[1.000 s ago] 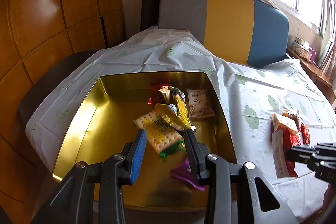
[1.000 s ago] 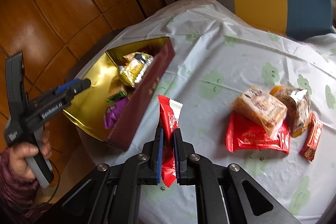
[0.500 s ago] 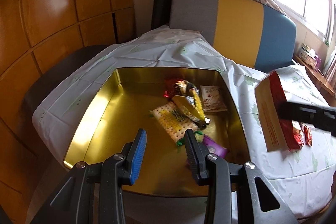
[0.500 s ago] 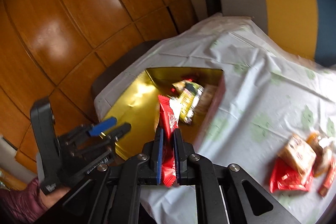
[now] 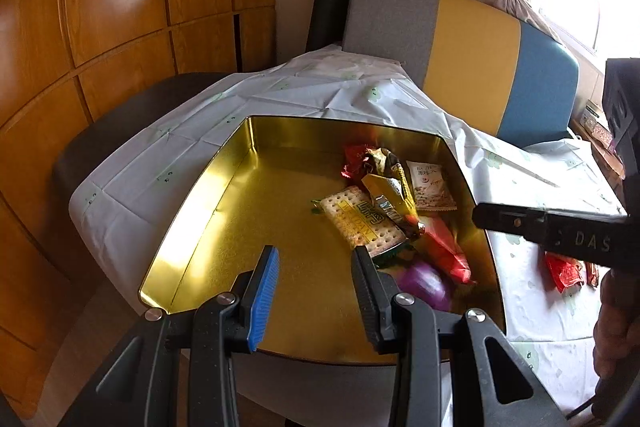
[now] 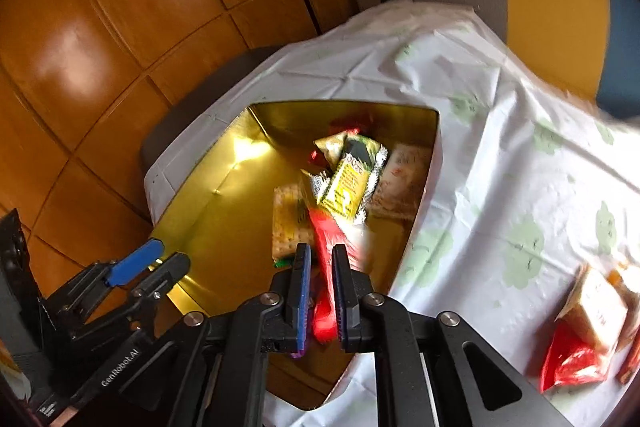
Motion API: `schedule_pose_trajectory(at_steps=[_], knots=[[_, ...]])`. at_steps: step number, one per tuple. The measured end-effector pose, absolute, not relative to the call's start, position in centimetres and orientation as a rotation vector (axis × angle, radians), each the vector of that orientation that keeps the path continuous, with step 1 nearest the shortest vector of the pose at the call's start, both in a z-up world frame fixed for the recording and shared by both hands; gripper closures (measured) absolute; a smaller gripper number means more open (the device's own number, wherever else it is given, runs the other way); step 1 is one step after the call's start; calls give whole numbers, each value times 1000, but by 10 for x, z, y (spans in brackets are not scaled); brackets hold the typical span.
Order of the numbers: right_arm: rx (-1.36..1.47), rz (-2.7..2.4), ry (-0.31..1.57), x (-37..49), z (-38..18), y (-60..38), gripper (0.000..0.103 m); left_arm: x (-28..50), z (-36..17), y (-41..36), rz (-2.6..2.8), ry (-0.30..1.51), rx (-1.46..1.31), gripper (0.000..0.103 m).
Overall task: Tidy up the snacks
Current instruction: 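Carry the red-and-white wafer into the gold tin and release it with the right gripper, then move both tools back toward the remaining snacks on the table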
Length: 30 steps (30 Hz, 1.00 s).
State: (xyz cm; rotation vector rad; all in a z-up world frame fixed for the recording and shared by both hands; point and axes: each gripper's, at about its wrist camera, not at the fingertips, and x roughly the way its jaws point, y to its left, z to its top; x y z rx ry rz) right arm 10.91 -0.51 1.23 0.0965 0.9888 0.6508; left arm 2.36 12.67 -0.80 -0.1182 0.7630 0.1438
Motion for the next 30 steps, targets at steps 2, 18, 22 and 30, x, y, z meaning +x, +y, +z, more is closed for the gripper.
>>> schedule_pose_trajectory(at_steps=[2,18,22,30], knots=[[89,639,986,106,10,-10,91,25,-10,126,142,767,-121,65],[75,607,934,76,14,-44,73,20,-6,108,110,767,-84,65],[75,582,927,71,15,-57,63,19,-5,105,105,767,-79,65],[56,509,926,66,14,-92,49,19,-3,98,91,764,-68,65]])
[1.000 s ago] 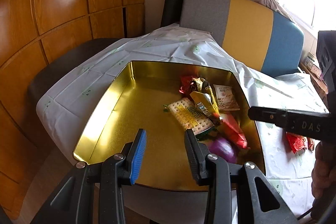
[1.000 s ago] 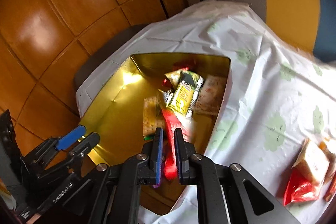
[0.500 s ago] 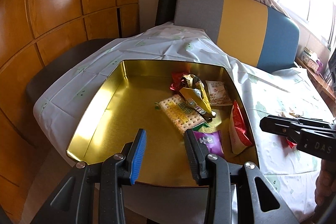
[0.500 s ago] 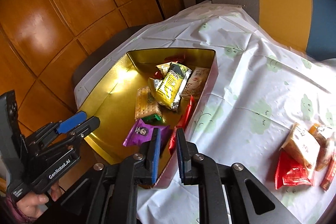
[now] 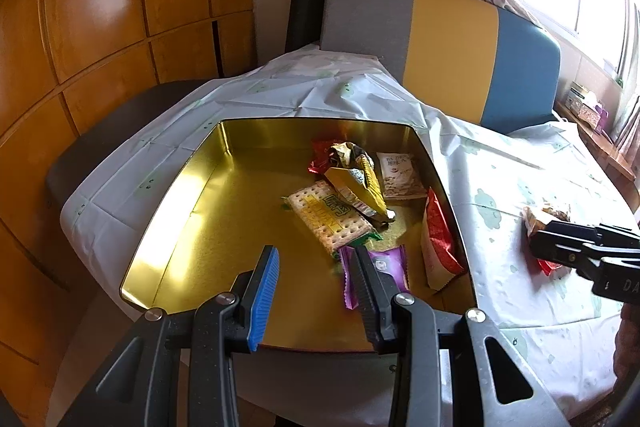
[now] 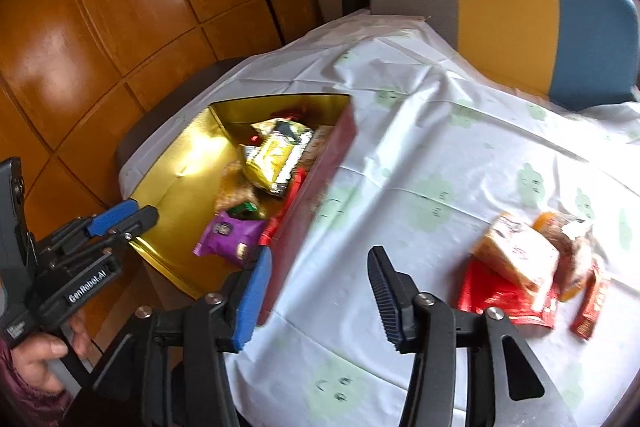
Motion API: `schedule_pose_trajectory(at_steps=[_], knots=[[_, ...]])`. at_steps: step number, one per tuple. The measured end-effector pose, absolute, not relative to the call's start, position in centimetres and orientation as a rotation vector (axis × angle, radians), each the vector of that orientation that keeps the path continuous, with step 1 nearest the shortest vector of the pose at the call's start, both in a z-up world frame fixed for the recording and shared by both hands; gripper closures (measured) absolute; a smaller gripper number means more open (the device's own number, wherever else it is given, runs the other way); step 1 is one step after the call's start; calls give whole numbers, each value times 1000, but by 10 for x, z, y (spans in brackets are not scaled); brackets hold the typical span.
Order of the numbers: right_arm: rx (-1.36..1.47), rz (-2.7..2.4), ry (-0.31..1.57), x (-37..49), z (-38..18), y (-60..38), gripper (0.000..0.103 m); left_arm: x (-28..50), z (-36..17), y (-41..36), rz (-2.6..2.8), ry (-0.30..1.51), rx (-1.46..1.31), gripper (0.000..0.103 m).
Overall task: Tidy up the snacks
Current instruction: 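Move both tools back toward the remaining snacks on the table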
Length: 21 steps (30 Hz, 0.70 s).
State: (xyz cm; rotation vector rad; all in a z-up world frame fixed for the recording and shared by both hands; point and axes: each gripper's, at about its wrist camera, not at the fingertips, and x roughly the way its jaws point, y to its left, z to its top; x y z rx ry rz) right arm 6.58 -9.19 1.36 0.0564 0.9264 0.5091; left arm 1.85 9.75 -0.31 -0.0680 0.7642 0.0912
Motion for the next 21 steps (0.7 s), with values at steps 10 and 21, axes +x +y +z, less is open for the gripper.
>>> schedule_pose_trajectory(at_steps=[10,21], knots=[[58,349,917,67,21,-168,40,19,-2,83,63,769,-41,65],[106,89,901,78,19,-278,30,20,1,63,29,775,8,65]])
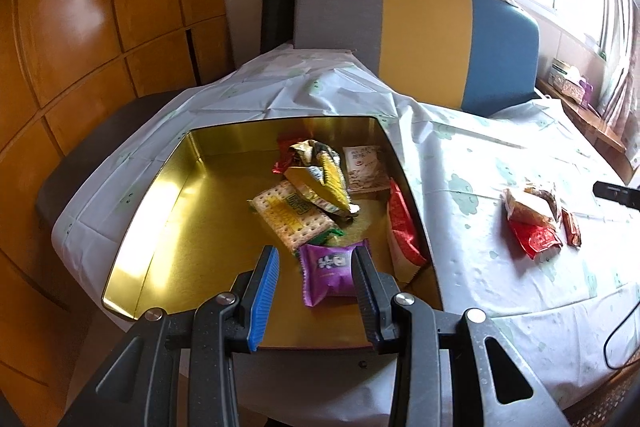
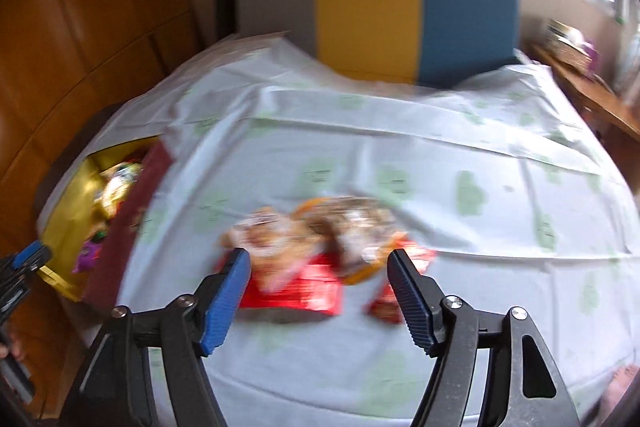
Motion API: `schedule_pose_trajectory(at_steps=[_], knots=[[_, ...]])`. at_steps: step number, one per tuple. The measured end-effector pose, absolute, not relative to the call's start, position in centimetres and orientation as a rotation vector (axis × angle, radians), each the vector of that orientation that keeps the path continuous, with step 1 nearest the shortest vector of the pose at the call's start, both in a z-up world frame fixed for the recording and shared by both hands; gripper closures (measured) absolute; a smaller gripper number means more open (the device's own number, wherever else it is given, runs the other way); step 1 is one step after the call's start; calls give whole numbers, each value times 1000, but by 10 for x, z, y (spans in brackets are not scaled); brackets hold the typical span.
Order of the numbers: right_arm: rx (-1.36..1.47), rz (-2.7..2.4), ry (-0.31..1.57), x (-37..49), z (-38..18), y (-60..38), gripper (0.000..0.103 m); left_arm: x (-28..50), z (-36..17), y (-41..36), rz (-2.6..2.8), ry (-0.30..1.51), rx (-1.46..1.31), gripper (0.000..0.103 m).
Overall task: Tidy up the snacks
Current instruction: 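Move both tools back toward the remaining snacks on the table, then grasp the clear printed pastry bag with the left gripper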
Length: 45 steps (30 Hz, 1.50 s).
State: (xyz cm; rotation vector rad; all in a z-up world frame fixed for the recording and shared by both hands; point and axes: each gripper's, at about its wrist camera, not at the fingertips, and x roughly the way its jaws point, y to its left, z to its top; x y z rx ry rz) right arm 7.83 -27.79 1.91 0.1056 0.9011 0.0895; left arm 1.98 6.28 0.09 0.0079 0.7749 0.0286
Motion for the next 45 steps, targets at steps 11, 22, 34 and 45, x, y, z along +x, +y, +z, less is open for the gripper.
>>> schedule_pose_trajectory(at_steps=[11,22,34,45], knots=[[395,-193,923,82,0,-369,28,26,7,20,-55,775,99,65],[441,-214,916,77,-1,-374,19,31,1,-33,-169,798,186,65],[495,-208,927,75,-1,-380,17,40,-12,-75,-293,861,229,64],[513,-170,916,75,2,-378,17,70,-23,-120,-495,974,178,46]])
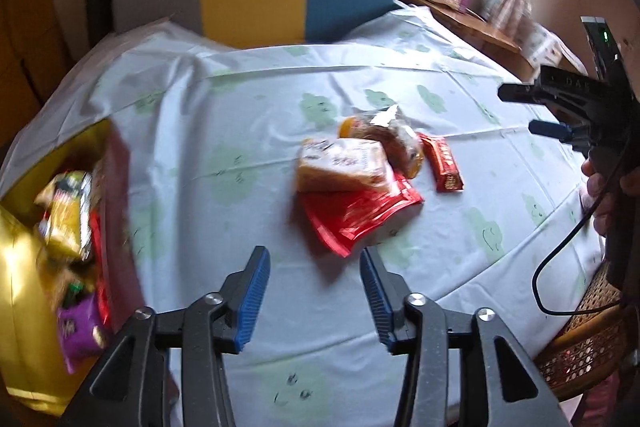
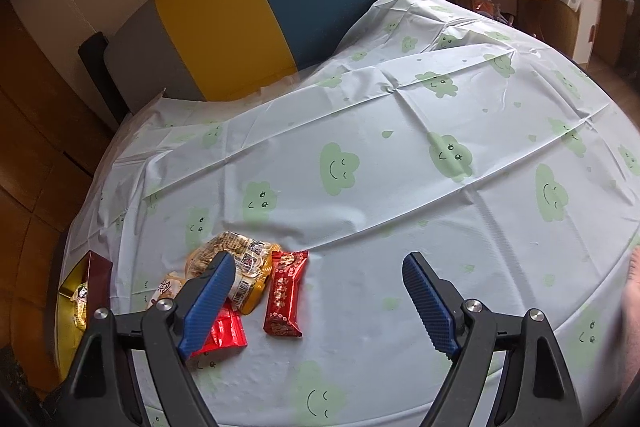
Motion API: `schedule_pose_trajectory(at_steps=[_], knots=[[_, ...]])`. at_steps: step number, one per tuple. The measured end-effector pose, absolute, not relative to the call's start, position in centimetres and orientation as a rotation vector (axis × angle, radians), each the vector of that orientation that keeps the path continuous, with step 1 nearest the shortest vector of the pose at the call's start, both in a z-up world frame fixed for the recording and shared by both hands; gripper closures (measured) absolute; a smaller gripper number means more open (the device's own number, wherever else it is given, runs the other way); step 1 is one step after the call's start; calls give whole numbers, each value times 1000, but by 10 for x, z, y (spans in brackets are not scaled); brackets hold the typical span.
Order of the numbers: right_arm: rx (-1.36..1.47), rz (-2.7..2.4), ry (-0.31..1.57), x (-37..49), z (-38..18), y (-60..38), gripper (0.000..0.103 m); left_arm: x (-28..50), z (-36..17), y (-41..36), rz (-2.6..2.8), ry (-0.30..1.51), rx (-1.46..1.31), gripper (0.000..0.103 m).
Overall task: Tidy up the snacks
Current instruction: 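Grasp the clear printed pastry bag with the left gripper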
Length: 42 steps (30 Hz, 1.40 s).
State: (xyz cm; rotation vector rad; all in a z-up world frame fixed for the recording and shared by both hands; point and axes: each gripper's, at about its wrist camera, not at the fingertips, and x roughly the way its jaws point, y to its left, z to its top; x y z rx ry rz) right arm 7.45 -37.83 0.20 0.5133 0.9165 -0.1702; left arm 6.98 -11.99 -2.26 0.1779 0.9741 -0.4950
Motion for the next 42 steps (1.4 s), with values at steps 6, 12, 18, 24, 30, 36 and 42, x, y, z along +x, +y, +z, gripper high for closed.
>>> schedule_pose_trajectory(at_steps=[6,12,18,24,30,36,42], knots=[[511,-146,919,75,3,-374,16,93,-24,-148,-557,991,200,21],[522,-137,919,76,3,-375,16,126,-38,-174,-540,1033,250,20],[531,-136,928,78,0,-377,15,152,-57,-195,-515,1052,312,15],[525,-139,948,81,-5,-376,15,165,-61,-181,-526,1043,201,39],[423,-75,1024,93,-18,-353,22,144,-47,-154,-523,989,142,43],[302,-37,1123,102,-39,-329,38,111,-32,-122,-508,941,106,43],[258,-20,1161,107,-53,-318,39,84,-29,-106,-506,920,89,43]])
